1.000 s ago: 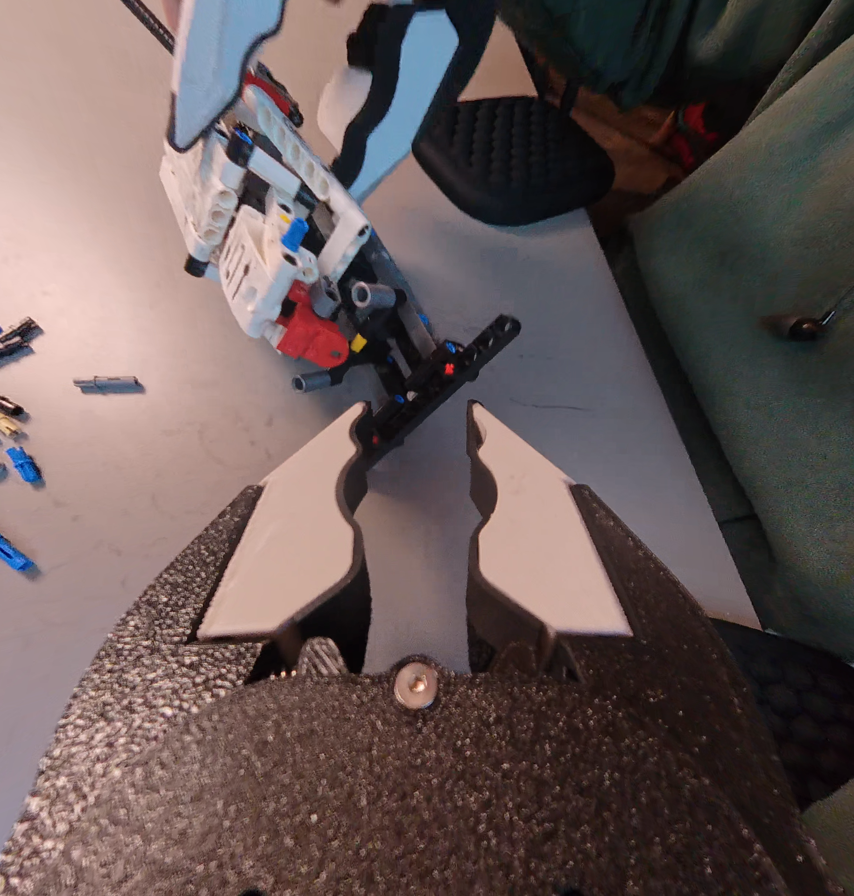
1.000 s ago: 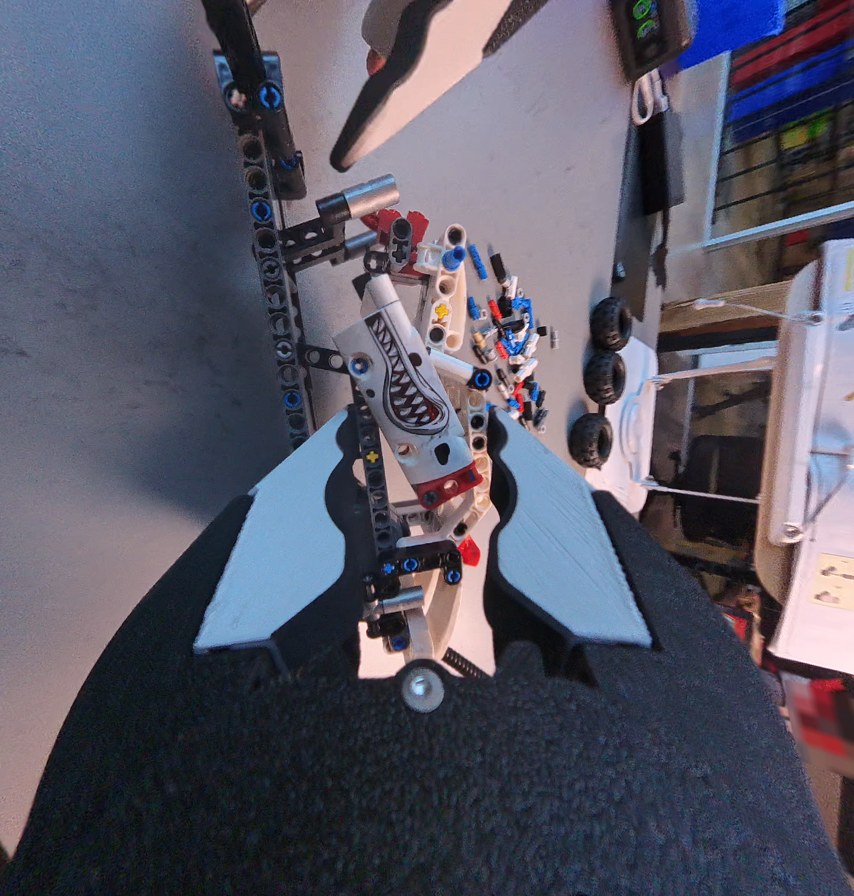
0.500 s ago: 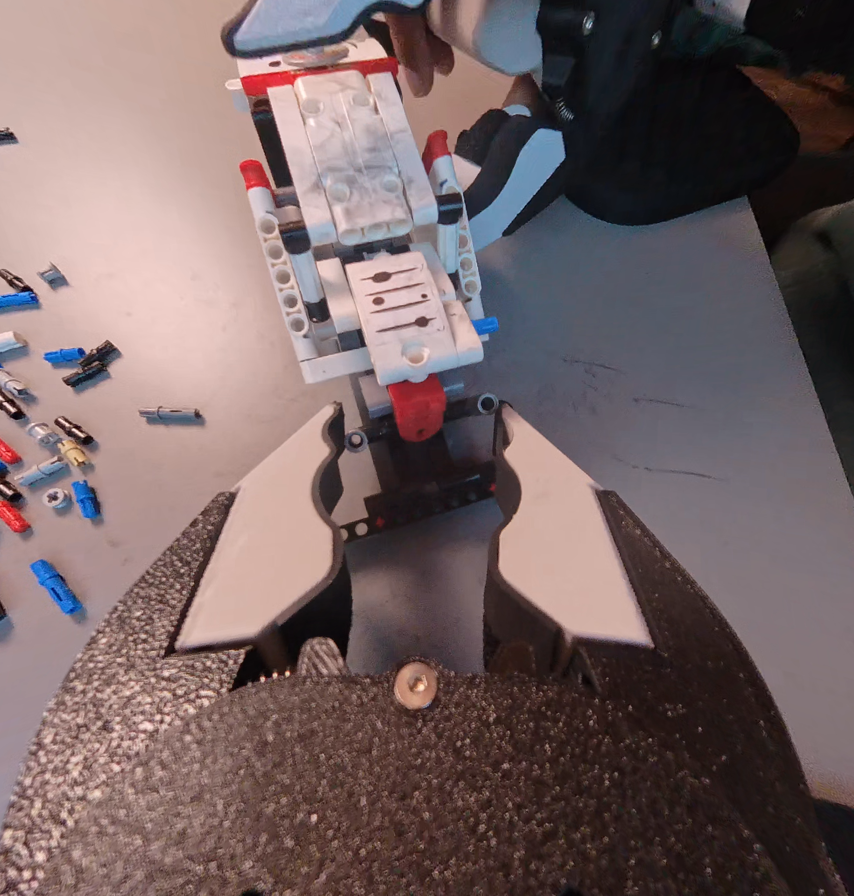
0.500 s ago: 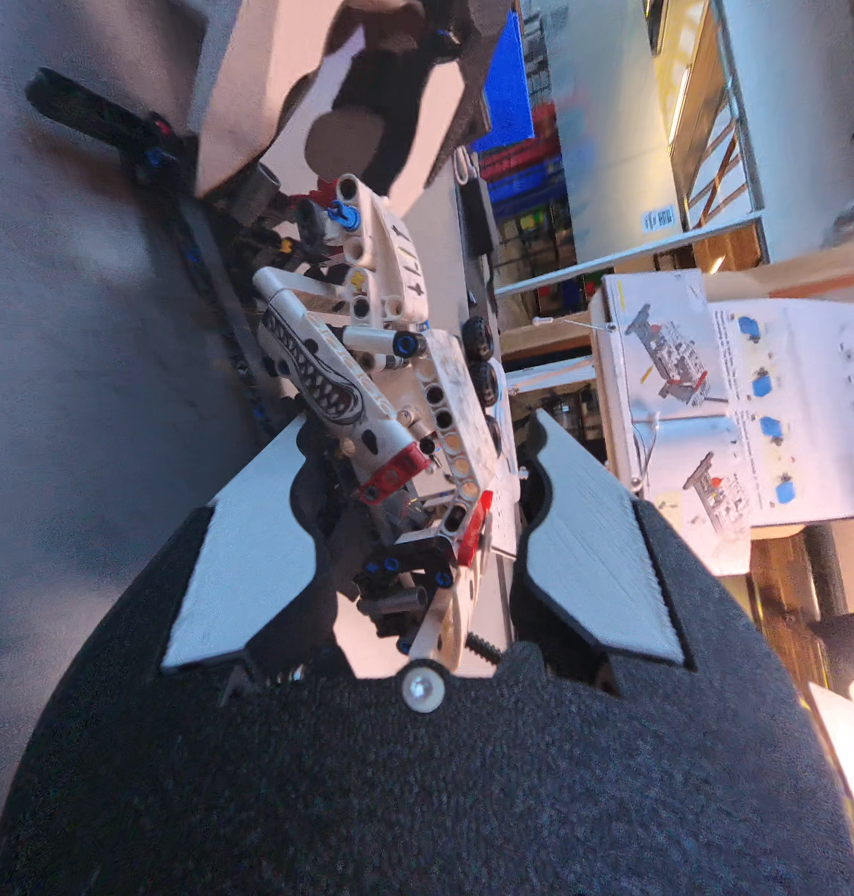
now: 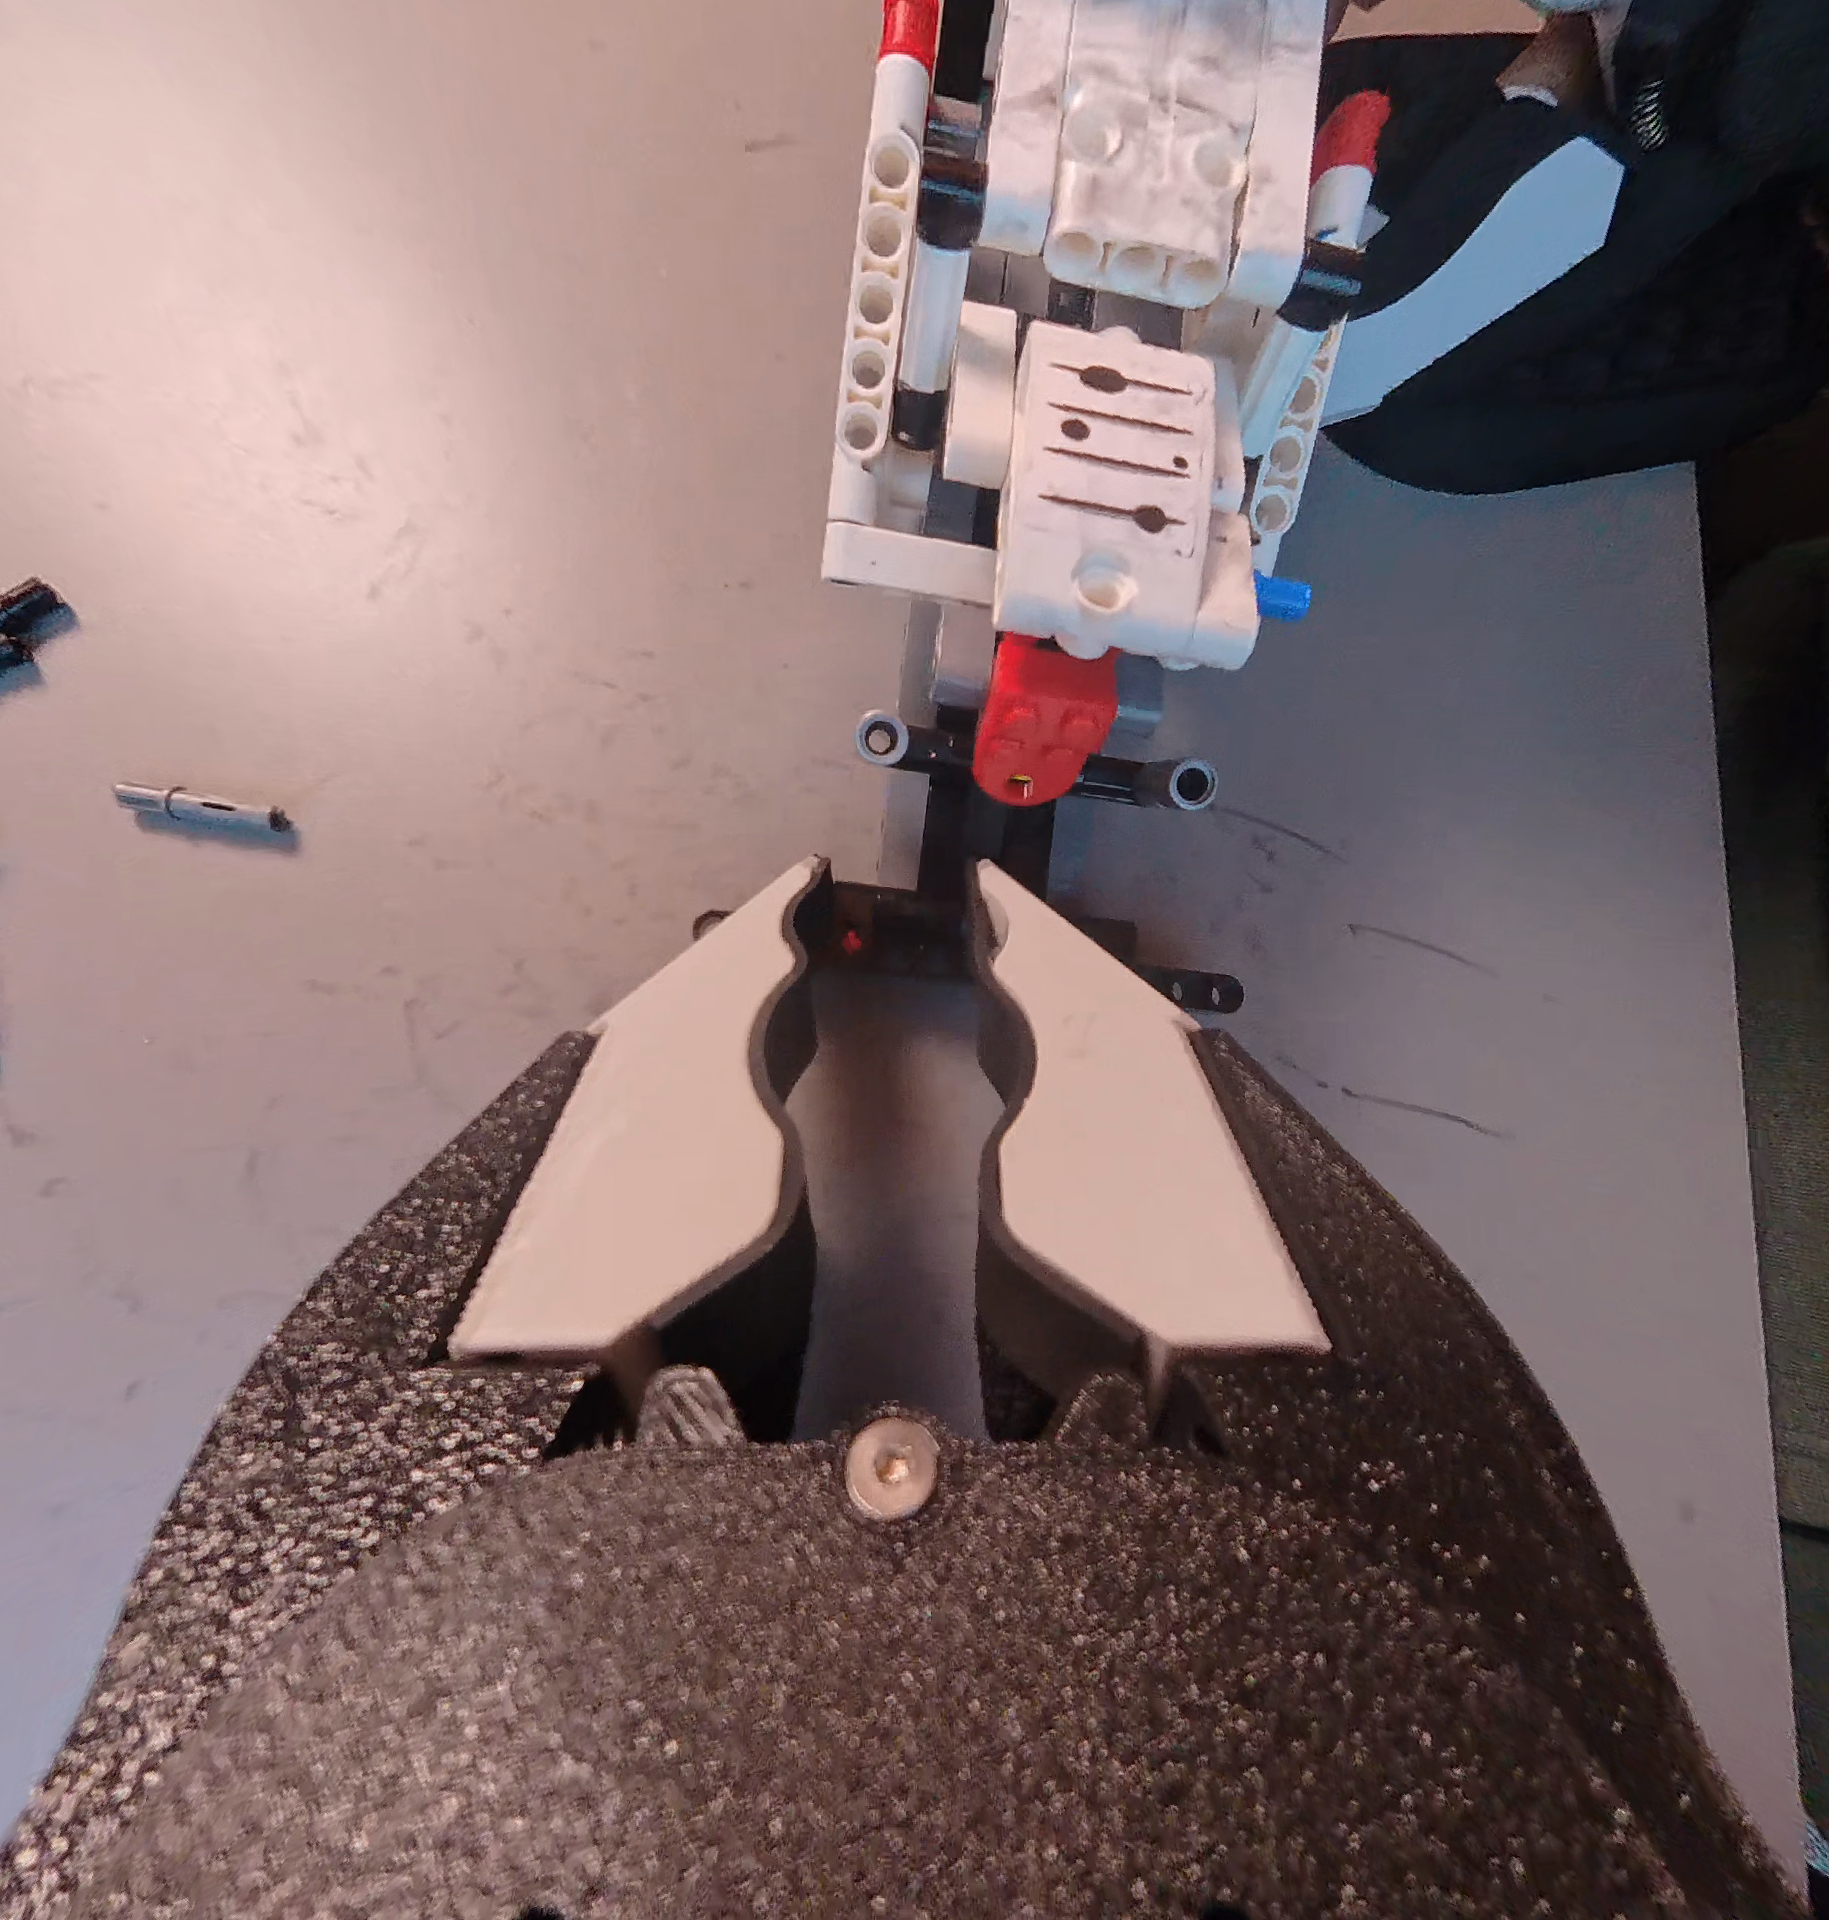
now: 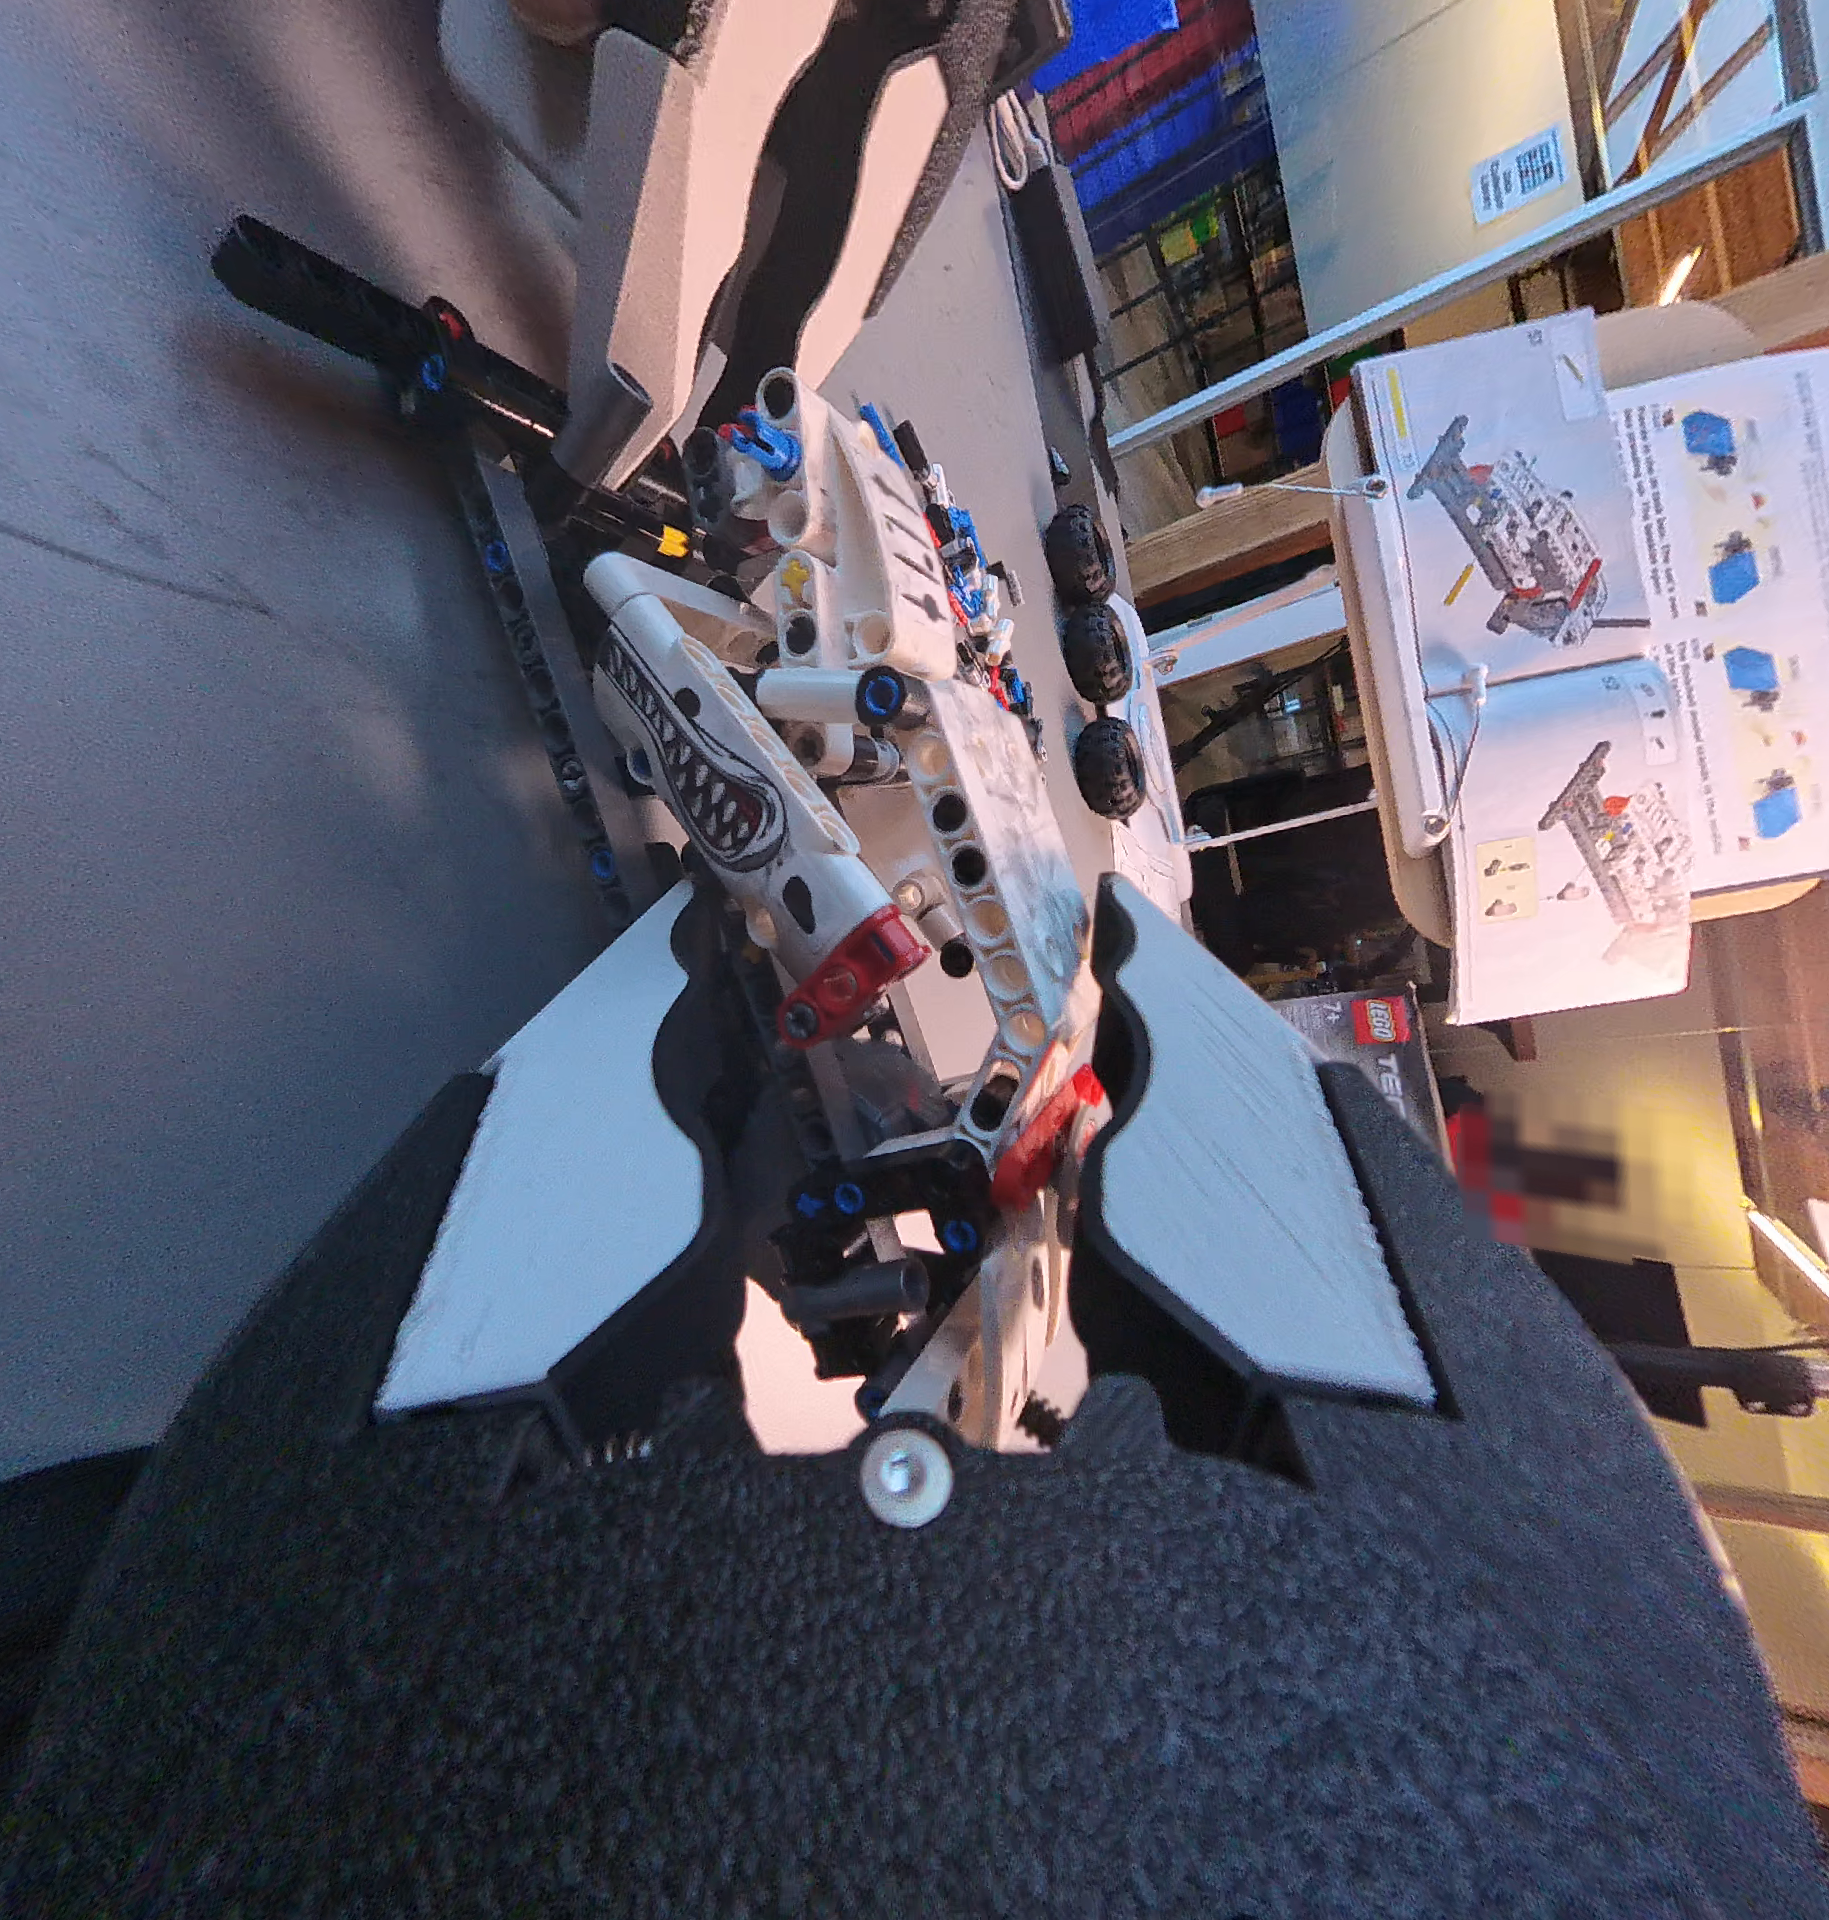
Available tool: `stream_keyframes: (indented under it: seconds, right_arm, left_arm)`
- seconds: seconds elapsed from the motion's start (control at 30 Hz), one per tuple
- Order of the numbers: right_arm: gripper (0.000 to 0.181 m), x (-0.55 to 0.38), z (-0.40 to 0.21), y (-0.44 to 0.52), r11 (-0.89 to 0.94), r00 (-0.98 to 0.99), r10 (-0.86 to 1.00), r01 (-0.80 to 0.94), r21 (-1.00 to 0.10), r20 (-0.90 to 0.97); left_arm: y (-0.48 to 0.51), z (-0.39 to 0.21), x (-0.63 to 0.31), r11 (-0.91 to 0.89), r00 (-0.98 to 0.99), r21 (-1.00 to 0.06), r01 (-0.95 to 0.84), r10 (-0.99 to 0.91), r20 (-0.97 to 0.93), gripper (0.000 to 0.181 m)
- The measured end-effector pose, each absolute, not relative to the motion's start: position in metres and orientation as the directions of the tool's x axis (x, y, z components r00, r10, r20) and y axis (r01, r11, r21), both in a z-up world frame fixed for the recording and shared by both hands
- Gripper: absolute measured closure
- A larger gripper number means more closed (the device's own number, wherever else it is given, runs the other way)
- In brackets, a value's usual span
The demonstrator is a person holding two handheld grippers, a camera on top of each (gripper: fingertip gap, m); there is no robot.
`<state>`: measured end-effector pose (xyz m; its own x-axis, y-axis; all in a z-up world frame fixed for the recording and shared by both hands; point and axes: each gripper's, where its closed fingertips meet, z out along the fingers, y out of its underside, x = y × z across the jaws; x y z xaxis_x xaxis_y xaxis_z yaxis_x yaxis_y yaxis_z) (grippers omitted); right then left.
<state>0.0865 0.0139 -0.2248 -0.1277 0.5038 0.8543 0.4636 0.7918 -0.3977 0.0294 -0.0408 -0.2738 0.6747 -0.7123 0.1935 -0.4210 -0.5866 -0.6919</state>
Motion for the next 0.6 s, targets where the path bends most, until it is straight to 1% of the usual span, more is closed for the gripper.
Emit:
stream_keyframes:
  seconds: [0.07, 0.17, 0.2, 0.27, 0.37, 0.4, 0.43, 0.47, 0.53, 0.57, 0.6]
  right_arm:
    - [0.112, 0.084, -0.226, 0.011, 0.824, -0.173, 0.456, 0.453, -0.341, 0.873]
    - [0.11, 0.079, -0.224, 0.005, 0.865, -0.231, 0.39, 0.423, -0.269, 0.891]
    - [0.11, 0.078, -0.224, 0.003, 0.875, -0.246, 0.379, 0.409, -0.259, 0.892]
    - [0.108, 0.074, -0.22, -0.007, 0.887, -0.254, 0.399, 0.349, -0.302, 0.881]
    - [0.113, 0.073, -0.221, -0.007, 0.917, -0.282, 0.336, 0.315, -0.245, 0.899]
    - [0.113, 0.074, -0.219, -0.009, 0.913, -0.285, 0.355, 0.31, -0.265, 0.89]
    - [0.111, 0.074, -0.215, -0.011, 0.9, -0.279, 0.394, 0.31, -0.306, 0.876]
    - [0.112, 0.076, -0.212, -0.011, 0.878, -0.269, 0.442, 0.326, -0.351, 0.856]
    - [0.129, 0.083, -0.207, -0.009, 0.817, -0.238, 0.547, 0.363, -0.449, 0.803]
    - [0.135, 0.086, -0.206, -0.008, 0.781, -0.221, 0.596, 0.385, -0.492, 0.772]
    - [0.137, 0.09, -0.208, -0.007, 0.746, -0.215, 0.638, 0.409, -0.525, 0.739]
  left_arm:
    - [-0.041, -0.274, 0.028, -0.594, 0.686, -0.678, -0.434, -0.705, 0.179, 0.156]
    - [-0.042, -0.275, 0.025, -0.602, 0.701, -0.659, -0.451, -0.696, 0.156, 0.156]
    - [-0.042, -0.275, 0.024, -0.608, 0.707, -0.655, -0.448, -0.69, 0.157, 0.156]
    - [-0.041, -0.275, 0.023, -0.618, 0.719, -0.651, -0.44, -0.677, 0.157, 0.156]
    - [-0.041, -0.276, 0.022, -0.634, 0.737, -0.642, -0.431, -0.658, 0.154, 0.156]
    - [-0.04, -0.276, 0.021, -0.641, 0.744, -0.638, -0.427, -0.65, 0.156, 0.156]
    - [-0.04, -0.276, 0.02, -0.65, 0.753, -0.633, -0.421, -0.639, 0.156, 0.156]
    - [-0.04, -0.276, 0.017, -0.663, 0.767, -0.624, -0.414, -0.623, 0.154, 0.156]
    - [-0.04, -0.276, 0.01, -0.692, 0.802, -0.604, -0.395, -0.58, 0.14, 0.156]
    - [-0.04, -0.276, 0.006, -0.704, 0.818, -0.599, -0.381, -0.559, 0.136, 0.156]
    - [-0.039, -0.276, 0.002, -0.714, 0.832, -0.597, -0.365, -0.538, 0.135, 0.156]
